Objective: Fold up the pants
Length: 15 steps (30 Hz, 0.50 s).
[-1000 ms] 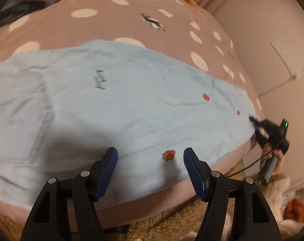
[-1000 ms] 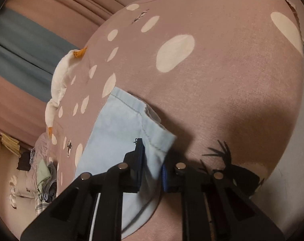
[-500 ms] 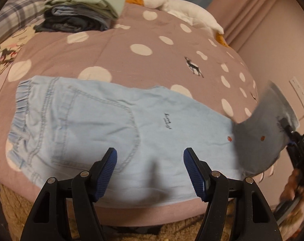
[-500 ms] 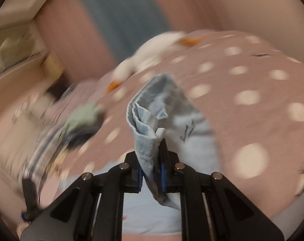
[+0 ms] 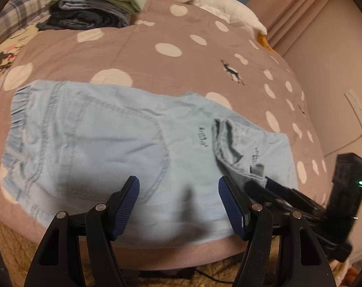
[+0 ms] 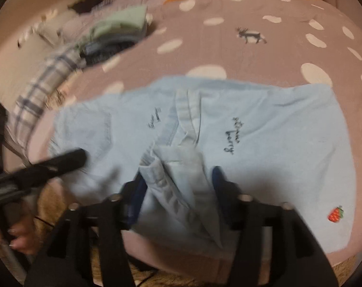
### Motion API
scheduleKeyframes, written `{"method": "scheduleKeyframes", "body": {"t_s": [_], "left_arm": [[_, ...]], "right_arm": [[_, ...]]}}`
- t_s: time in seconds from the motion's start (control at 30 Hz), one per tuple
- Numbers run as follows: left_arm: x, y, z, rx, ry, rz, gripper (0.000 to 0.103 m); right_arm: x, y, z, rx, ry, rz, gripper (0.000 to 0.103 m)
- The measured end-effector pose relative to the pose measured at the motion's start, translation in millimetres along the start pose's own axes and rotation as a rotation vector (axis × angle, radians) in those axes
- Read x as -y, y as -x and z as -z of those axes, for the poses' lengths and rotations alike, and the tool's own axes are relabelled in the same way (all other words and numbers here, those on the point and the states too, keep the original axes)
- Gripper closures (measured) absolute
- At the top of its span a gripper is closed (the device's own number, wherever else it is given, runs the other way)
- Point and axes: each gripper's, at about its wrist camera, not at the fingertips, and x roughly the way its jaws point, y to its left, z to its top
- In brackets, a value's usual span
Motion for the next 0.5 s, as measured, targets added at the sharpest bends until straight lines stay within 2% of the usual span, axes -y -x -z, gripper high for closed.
{"method": "scheduleKeyframes", "body": {"t_s": [0.07,0.13,0.27,0.33,0.37,0.4,0.43,0.47,0.5], "left_arm": [[7.3,-4.6,-6.4,-0.005,-0.007,0.050,0.035],[14.5,-12.4,-11.8,-0.019,-0.012,0.099,0.035],[29.8,-42.0,-19.8,-0.091,-0.017,0.177,0.035],[37.2,-64.8,-20.5,-0.155,-0.007,0.184,0.035],[40.3,-74.8,-19.4,-0.182,0.003,0.194,0.036],[42.1,-78.7,-18.1,-0.185,0.007,0.206,0.051],[44.6,-81.8,-16.8,-0.177,0.005,0.207,0.085],[46.8,-85.0,-15.8,-0.173,-0.005,0.194,0.093],[46.6,-88.0,-14.8,-0.181,0.005,0.190,0.093]], "right_arm": [[10.9,16.2,-1.4,0.032,-0.026,-0.008,0.047],[23.9,33.2,4.8,0.072,-0.065,0.019,0.047],[62.5,59.2,19.5,0.134,-0.145,0.144,0.048],[82.0,62.4,23.9,0.133,-0.183,0.201,0.065],[90.1,61.3,26.5,0.122,-0.201,0.230,0.081],[100.6,60.4,29.8,0.108,-0.230,0.260,0.086],[106.6,58.7,31.7,0.100,-0.248,0.269,0.087],[112.8,57.9,34.3,0.093,-0.267,0.272,0.089],[116.3,57.1,36.1,0.089,-0.279,0.271,0.089]]}}
